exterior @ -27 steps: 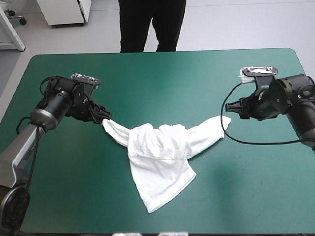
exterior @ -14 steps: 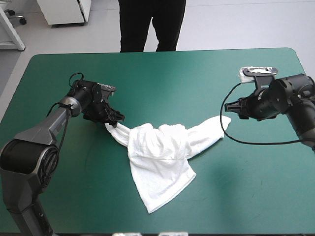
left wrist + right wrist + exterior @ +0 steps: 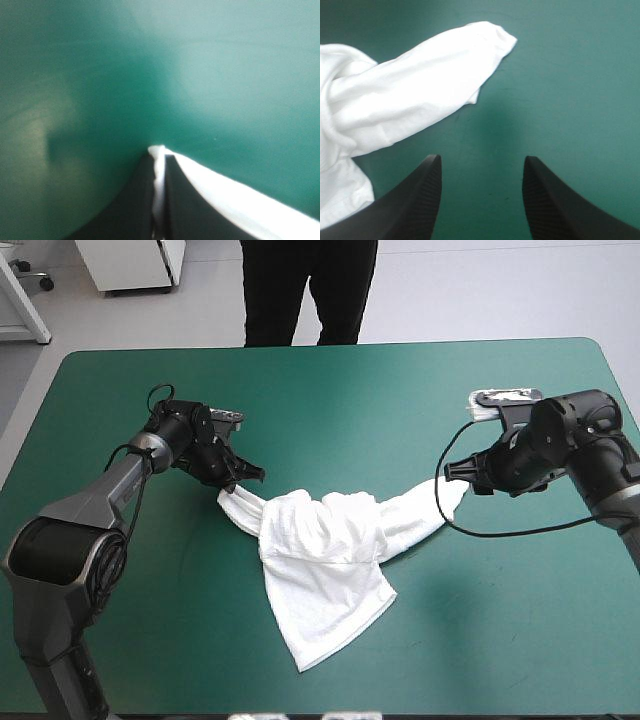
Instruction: Fold the cloth
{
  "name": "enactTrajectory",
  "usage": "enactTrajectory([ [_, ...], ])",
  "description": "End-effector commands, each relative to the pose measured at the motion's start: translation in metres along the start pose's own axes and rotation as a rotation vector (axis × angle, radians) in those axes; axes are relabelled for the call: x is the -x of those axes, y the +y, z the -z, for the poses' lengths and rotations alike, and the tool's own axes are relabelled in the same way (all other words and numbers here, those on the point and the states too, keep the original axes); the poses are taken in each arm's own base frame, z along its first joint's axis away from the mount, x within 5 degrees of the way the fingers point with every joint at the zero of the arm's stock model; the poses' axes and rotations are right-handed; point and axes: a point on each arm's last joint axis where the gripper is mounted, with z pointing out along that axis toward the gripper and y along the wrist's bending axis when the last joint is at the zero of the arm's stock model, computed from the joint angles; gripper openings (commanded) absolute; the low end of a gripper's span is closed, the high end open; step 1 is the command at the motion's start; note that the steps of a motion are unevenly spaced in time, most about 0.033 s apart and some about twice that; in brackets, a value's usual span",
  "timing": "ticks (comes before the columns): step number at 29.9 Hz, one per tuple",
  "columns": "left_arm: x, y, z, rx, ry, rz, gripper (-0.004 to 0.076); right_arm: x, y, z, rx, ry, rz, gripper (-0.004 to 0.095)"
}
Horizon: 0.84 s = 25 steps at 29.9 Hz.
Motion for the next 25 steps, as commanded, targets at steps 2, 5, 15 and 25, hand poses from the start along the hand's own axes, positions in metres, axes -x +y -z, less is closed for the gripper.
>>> enactTrajectory([
  [2,0.002,0.003,0.01,0.029,-0.029,-0.025,-0.0009,-0.004,0.032,0.02,0.062,-0.065,0.088,0.0469],
  [5,0.002,0.003,0.01,0.029,-0.029,-0.025,-0.0009,-0.012,0.058,0.019,0.108,-0.056,0.131,0.047],
  [15,0.002,0.003,0.01,0.029,-0.031,-0.025,-0.0009,-0.068,0.122,-0.033,0.188,0.054,0.292,0.06],
  [25,0.002,0.001,0.01,0.009,-0.031,-0.019,-0.0009,-0.087,0.136,-0.091,0.175,0.123,0.293,0.0584],
])
